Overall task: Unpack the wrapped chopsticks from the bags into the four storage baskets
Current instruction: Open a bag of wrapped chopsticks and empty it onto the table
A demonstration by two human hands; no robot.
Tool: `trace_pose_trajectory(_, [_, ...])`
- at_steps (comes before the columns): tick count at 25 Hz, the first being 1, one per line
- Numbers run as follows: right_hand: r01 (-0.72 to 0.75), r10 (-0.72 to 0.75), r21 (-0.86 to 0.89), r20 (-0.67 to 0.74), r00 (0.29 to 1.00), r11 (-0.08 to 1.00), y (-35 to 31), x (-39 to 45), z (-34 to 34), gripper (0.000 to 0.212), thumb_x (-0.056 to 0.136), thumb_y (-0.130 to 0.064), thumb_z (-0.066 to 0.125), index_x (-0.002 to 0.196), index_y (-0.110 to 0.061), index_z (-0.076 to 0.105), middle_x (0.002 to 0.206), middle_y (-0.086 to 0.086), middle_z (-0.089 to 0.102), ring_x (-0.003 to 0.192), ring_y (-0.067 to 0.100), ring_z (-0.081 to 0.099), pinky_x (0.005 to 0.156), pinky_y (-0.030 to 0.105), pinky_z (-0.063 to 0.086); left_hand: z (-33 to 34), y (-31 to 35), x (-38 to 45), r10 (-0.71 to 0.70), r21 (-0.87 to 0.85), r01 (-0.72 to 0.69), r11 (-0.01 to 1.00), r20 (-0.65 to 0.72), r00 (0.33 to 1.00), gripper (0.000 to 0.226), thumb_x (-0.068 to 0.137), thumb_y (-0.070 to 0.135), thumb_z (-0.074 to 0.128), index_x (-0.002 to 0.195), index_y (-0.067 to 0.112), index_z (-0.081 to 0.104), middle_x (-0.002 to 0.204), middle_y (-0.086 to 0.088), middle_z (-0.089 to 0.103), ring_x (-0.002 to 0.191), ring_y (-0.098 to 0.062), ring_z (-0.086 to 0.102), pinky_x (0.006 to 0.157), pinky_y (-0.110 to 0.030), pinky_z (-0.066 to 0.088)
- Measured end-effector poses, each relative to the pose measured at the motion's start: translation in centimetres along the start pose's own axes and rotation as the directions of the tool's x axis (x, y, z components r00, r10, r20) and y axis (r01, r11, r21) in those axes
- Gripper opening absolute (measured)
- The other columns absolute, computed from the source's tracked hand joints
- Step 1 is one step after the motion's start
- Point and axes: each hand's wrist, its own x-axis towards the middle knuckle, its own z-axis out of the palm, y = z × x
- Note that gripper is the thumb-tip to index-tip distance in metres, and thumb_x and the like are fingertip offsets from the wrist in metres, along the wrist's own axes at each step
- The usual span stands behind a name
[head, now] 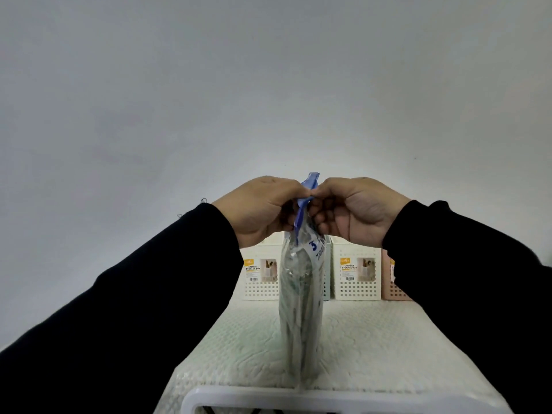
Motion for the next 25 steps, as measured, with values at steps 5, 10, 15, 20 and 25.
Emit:
trace_pose_trajectory(5, [0.052, -0.049, 0.012, -0.188, 0.981, 0.999, 1.1, 0.2, 1.7, 0.021, 0.08, -0.004, 0.046, 0.06, -0.009, 0.047, 0.052, 0.007, 0.045, 0.041, 0.016, 0.039, 0.042, 0.022, 0.032, 0.4, -0.9, -0.1, 0.062, 0.063, -0.058, 0.996, -0.063, 0.996, 0.025, 0.091, 0.0, 0.04, 0.067, 0.007, 0.044, 0.061, -0.01, 0.04, 0.052, -0.02, 0.037, 0.053, -0.029, 0.032])
trace_pose_trajectory(10, [0.083, -0.083, -0.013, -0.305, 0.949, 0.996, 1.0, -0.3, 1.7, 0.023, 0.078, 0.001, 0.041, 0.057, -0.007, 0.04, 0.036, 0.005, 0.043, 0.036, 0.019, 0.043, 0.045, 0.025, 0.041, 0.3, -1.3, -0.4, 0.09, 0.03, -0.087, 0.996, -0.134, 0.987, 0.035, 0.092, -0.003, 0.032, 0.06, 0.011, 0.037, 0.051, -0.002, 0.04, 0.04, -0.012, 0.04, 0.042, -0.017, 0.037])
trace_pose_trajectory(15, [-0.006, -0.176, -0.466, -0.346, 0.922, 0.885, -1.0, -0.4, 0.2, 0.014, 0.083, -0.006, 0.044, 0.073, 0.001, 0.05, 0.041, 0.011, 0.056, 0.048, 0.033, 0.065, 0.055, 0.036, 0.057, -1.3, 0.0, -0.3, 0.144, 0.373, -0.046, 0.927, -0.24, 0.96, 0.021, 0.088, 0.005, 0.042, 0.07, 0.004, 0.052, 0.062, -0.011, 0.056, 0.046, -0.02, 0.061, 0.051, -0.032, 0.057])
trace_pose_trajectory(20, [-0.112, -0.287, -0.767, -0.366, 0.885, 0.632, -3.1, 0.0, -1.0, 0.022, 0.089, -0.016, 0.042, 0.073, -0.006, 0.052, 0.059, 0.017, 0.063, 0.054, 0.032, 0.07, 0.055, 0.03, 0.054, -1.3, -0.1, 0.2, 0.313, 0.559, -0.093, 0.824, -0.312, 0.897, 0.019, 0.091, 0.017, 0.048, 0.078, 0.005, 0.053, 0.069, -0.009, 0.064, 0.057, -0.018, 0.07, 0.067, -0.039, 0.061])
trace_pose_trajectory(25, [-0.177, -0.1, -0.69, -0.341, 0.935, 0.701, -2.4, 0.1, -1.0, 0.019, 0.091, -0.02, 0.048, 0.075, -0.01, 0.052, 0.074, 0.015, 0.062, 0.038, 0.024, 0.063, 0.043, 0.029, 0.053, 0.6, -5.3, -1.1, 0.015, 0.185, -0.02, 0.982, 0.033, 0.999, 0.075, 0.067, 0.074, 0.057, 0.121, 0.024, 0.045, 0.122, 0.004, 0.061, 0.109, -0.015, 0.063, 0.098, -0.046, 0.05])
